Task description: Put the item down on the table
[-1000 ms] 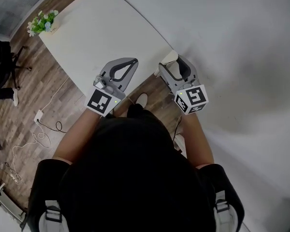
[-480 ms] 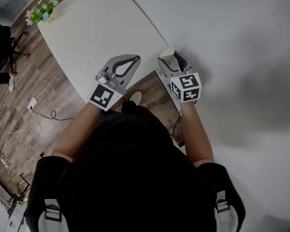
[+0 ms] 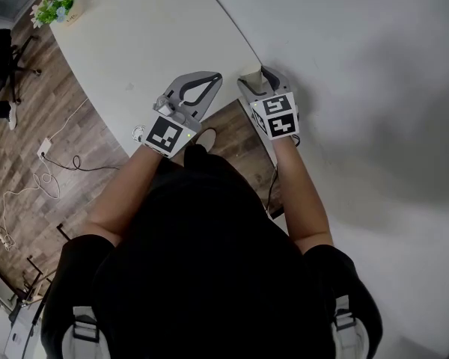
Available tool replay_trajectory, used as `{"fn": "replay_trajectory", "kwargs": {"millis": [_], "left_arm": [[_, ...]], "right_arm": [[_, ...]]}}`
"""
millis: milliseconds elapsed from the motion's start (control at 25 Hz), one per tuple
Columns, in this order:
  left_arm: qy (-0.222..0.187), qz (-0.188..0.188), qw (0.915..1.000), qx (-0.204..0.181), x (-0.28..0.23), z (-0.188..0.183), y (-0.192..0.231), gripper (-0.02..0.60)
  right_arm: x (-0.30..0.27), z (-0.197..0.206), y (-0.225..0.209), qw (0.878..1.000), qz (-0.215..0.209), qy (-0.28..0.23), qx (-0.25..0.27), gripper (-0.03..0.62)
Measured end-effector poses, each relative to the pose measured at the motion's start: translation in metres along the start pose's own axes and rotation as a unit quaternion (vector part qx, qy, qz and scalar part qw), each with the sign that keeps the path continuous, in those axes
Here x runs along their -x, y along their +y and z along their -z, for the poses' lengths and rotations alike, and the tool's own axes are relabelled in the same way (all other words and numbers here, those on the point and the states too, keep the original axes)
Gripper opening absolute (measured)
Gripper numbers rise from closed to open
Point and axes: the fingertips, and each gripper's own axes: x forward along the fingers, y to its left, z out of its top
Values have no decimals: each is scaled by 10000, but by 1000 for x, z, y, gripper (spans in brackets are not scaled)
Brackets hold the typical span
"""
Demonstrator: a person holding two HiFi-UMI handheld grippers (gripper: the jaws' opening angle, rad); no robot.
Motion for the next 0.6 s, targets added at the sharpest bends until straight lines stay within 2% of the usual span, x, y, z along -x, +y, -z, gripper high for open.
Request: {"fn": "replay_trajectory", "kwargs": {"millis": [360, 600], "left_arm": [[174, -185, 9997, 54, -7, 36, 8, -6], [294, -303, 9991, 73, -15, 51, 7, -8]], "right_arm": [[-42, 22, 0, 9970, -187, 705, 266, 275], [-53, 36, -6, 9907, -176, 1159, 697, 275]]}}
